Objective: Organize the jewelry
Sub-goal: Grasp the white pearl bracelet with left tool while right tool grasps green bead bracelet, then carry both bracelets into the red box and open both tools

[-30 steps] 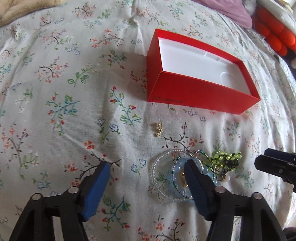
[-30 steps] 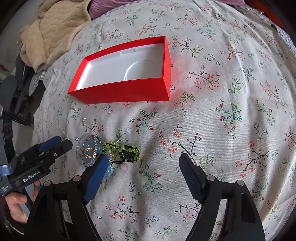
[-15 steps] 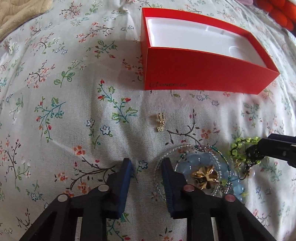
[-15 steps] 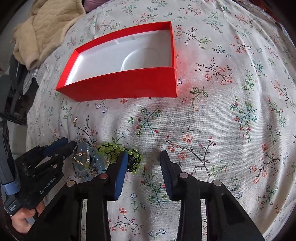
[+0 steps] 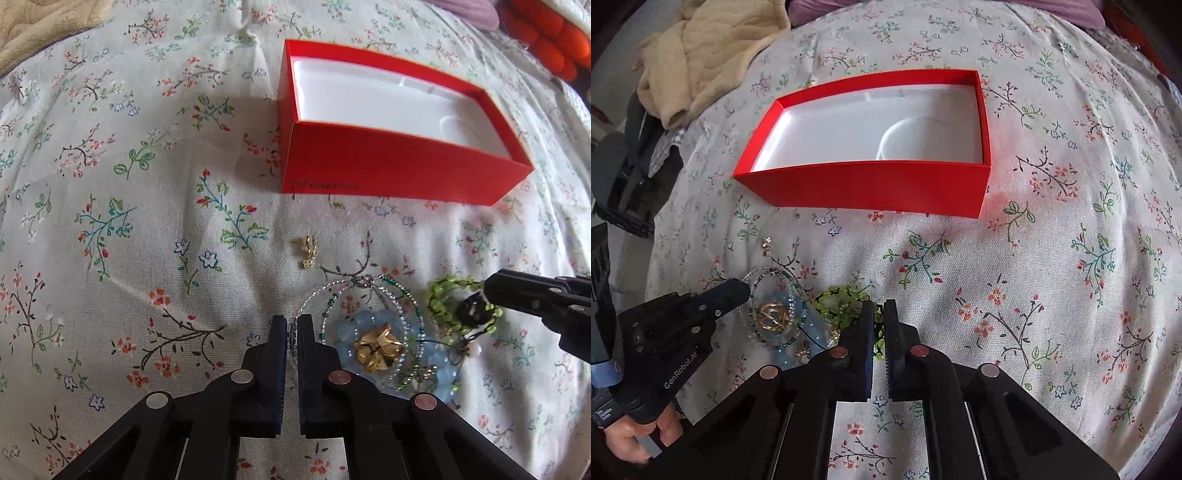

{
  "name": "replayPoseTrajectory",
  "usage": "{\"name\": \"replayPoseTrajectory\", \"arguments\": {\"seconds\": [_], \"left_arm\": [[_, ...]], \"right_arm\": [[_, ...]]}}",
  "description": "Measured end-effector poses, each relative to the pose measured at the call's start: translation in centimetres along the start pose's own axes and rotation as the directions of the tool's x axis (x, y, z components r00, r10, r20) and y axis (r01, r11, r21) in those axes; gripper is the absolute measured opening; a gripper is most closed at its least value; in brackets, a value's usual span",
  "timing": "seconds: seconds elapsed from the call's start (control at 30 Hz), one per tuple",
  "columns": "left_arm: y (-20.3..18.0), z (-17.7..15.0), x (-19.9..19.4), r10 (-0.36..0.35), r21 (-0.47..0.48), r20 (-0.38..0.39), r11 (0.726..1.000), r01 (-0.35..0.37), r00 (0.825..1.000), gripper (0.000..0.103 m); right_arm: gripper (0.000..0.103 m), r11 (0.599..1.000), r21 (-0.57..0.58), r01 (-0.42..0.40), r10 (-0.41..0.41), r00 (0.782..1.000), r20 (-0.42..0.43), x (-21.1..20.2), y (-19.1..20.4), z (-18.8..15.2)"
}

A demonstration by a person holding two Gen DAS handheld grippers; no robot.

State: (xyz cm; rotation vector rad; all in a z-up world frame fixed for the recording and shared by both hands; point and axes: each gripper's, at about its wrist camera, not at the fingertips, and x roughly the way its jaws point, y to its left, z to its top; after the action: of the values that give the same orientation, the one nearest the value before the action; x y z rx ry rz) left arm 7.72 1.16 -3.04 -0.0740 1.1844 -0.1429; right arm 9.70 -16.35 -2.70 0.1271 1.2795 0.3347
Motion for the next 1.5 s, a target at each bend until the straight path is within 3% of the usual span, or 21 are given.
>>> {"name": "replayPoseTrajectory", "arguments": {"seconds": [0.4,0.9,1.2,1.43,1.5], "left_arm": [[-0.8,0.5,-4.5,-0.108,-0.01,0.09,0.994,0.11,0.99,0.0],[-3.1,1.5,-8.7,-0.165,0.037,0.196,0.986,0.16,0.967,0.0],[-5.0,5.4,-8.9,-0.167,0.072,0.241,0.986,0.154,0.956,0.0],[-5.0,9.2,-7.1,-0.257,0.026,0.301,0.965,0.261,0.918,0.0],[-4.8,9.8,-5.8,-0.249,0.014,0.308,0.966,0.257,0.918,0.0]], "right_arm": [[0.005,0.997,-0.058,-0.058,0.064,0.993,0.103,-4.5,2.2,-0.2],[0.005,0.992,-0.06,-0.11,0.12,0.971,0.206,-8.8,2.6,0.3],[0.005,0.997,-0.012,-0.076,0.077,0.958,0.278,-11.2,0.9,3.0],[0.005,0.999,0.042,-0.035,0.018,0.936,0.35,-12.1,-0.8,6.5],[0.005,0.999,0.047,-0.025,0.006,0.931,0.366,-11.8,-1.0,7.3]]}}
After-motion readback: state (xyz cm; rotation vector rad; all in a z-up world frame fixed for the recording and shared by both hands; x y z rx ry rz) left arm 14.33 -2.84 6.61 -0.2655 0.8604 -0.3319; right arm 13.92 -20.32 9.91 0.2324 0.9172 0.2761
